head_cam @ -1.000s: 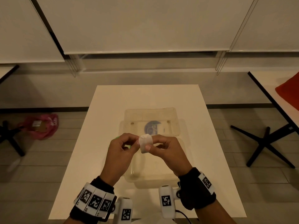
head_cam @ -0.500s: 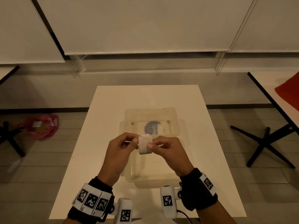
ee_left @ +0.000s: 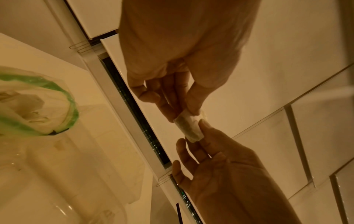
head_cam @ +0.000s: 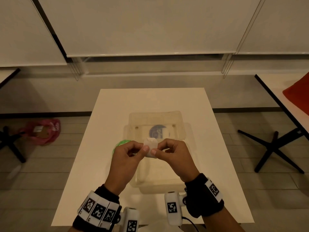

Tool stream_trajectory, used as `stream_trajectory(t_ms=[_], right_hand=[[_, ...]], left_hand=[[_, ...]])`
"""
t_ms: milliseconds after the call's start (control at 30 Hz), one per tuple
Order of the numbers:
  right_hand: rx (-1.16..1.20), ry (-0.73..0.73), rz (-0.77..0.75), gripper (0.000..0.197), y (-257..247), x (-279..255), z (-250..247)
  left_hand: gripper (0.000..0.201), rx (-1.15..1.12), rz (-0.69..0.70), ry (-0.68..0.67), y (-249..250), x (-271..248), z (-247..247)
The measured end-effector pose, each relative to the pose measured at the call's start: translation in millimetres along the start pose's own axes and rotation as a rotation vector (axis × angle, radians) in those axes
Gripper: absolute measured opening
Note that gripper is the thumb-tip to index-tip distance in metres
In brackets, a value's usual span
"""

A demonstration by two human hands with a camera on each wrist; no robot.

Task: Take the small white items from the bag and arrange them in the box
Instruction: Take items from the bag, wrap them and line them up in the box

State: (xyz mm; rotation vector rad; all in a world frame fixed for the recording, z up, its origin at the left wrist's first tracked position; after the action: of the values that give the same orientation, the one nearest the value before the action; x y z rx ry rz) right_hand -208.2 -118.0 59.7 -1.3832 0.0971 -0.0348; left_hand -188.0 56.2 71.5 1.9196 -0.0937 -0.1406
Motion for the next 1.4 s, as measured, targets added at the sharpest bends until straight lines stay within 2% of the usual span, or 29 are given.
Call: stream_trajectory(t_ms=[233,367,533,667,867,1167,1267,1400], right_hand=[[-0.085,-0.004,-0.023,0.005,-7,-1,0],[-0.075,0.042,-0.039,0.009,-7,-2,2],[-0.094,0.027,-0.04,0.008,-7,-3,5],[-0.111,0.028,-0.037,0.01,-11,-4,7],[-0.148,0.053,-0.106,0.005,-29,4,-1],[-0.596,-0.226,-0.176,0.006,-60,21,9],[-0.669,-0.26,-0.18,0.018,-61,24,13],[-0.689,-0.261,-0.182,0.018,-62,25,16]], left_hand=[[0.005,0.012,0.006,-0.003,-1,-3,1],[0.006,-0.044,0.026,0.014,3,-5,2],[0.011,-0.11,0.046,0.025,3,-5,0],[0.005,-0.097,0.033,0.078,0,-4,-1],[0.007,-0.088,0.015,0.066,-4,-2,0],[0.008,-0.059,0.019,0.032,0,-3,6],[0.009,-0.051,0.011,0.017,0,-3,6],[0.023,-0.08,0.0,-0.035,1,-3,9]])
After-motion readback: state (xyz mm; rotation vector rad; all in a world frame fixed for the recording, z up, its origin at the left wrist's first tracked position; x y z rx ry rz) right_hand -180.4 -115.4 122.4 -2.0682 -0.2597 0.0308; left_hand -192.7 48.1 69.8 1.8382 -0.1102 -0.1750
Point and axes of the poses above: each hand's wrist, its own x-axis towards the middle knuckle, its own z-axis out of the palm, y = z × x, the point moved 4 cm from there along x, towards the middle knuckle, and after that the axes turned 13 degrees about x, right-handed, at the moved point
